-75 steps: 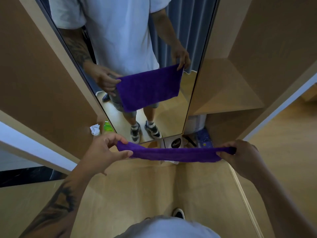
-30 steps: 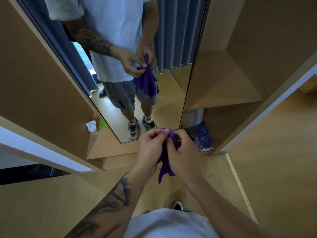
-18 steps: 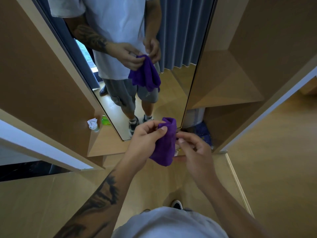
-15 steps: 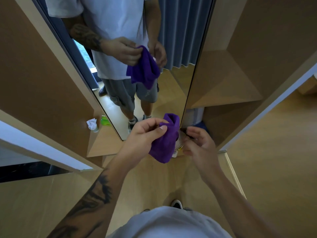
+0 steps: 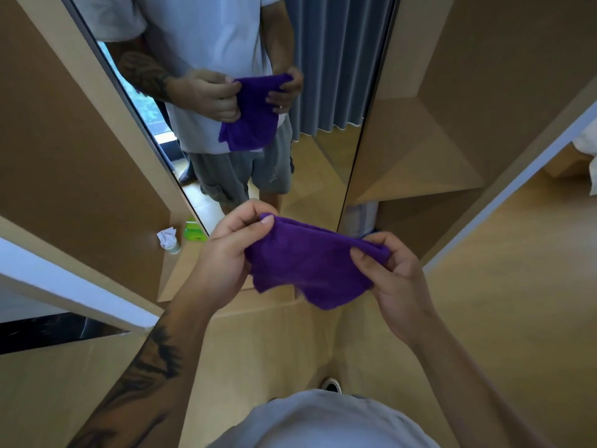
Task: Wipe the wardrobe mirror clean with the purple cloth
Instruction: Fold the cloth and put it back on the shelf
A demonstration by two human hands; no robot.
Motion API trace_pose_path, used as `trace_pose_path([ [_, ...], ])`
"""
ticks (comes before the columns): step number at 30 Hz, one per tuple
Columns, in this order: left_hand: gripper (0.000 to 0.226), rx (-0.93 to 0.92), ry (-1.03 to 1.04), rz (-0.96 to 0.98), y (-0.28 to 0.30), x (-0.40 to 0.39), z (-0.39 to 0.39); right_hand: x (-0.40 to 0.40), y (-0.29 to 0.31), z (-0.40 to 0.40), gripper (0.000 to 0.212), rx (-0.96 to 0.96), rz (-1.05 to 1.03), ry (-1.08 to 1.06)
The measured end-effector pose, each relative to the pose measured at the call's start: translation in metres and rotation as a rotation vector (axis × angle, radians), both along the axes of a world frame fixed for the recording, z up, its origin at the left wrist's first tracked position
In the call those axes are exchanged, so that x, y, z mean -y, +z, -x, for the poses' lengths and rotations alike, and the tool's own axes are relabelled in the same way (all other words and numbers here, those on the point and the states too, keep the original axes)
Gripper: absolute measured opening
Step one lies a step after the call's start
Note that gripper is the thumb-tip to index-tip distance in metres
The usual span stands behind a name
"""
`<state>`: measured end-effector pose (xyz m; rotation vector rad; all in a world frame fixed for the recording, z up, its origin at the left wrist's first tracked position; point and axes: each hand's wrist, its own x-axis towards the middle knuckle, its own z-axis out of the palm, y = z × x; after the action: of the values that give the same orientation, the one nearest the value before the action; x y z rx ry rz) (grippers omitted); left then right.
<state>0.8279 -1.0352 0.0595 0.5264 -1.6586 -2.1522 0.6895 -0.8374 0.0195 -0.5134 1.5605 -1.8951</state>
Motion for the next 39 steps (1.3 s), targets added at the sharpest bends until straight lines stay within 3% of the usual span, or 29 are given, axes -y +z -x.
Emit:
trace_pose_path([
  [4, 0.017, -0.047, 0.042, -0.068, -0.006, -0.005, 0.001, 0.003, 0.025, 0.003, 0.037, -0.104, -0.024, -0.091],
  [7, 0.017, -0.061, 0.121, -0.157, -0.012, -0.011, 0.005, 0.011, 0.022, 0.001, 0.074, -0.004, -0.212, 0.058],
  [8, 0.018, -0.055, 0.15, -0.181, -0.015, -0.012, 0.006, 0.013, 0.014, -0.003, 0.077, 0.056, -0.3, 0.123],
  [11, 0.025, 0.049, 0.207, -0.18, -0.029, -0.015, 0.006, 0.006, -0.017, -0.022, 0.07, 0.188, -0.355, 0.215],
  [14, 0.032, 0.239, 0.224, -0.199, -0.044, -0.014, 0.001, -0.002, -0.034, -0.027, 0.079, 0.307, -0.268, 0.1],
  [17, 0.04, 0.444, 0.188, -0.221, -0.059, -0.012, -0.003, -0.004, -0.042, -0.023, 0.047, 0.286, -0.29, -0.049],
  [20, 0.032, 0.575, 0.04, -0.26, -0.074, -0.016, -0.008, -0.004, -0.044, -0.016, 0.007, 0.273, -0.347, -0.117],
  [25, 0.076, 0.575, -0.211, -0.465, -0.103, -0.024, -0.016, -0.016, -0.053, -0.004, 0.03, 0.411, -0.327, -0.082],
  [29, 0.067, 0.545, -0.231, -0.56, -0.116, -0.029, -0.018, -0.029, -0.064, 0.008, 0.053, 0.502, -0.275, 0.056],
  [34, 0.046, 0.657, -0.134, -0.361, -0.122, -0.04, -0.016, -0.031, -0.076, 0.021, 0.052, 0.32, -0.428, 0.204],
  [39, 0.039, 0.639, 0.079, -0.038, -0.128, -0.053, -0.015, -0.022, -0.088, 0.031, 0.059, -0.101, -0.651, 0.436],
])
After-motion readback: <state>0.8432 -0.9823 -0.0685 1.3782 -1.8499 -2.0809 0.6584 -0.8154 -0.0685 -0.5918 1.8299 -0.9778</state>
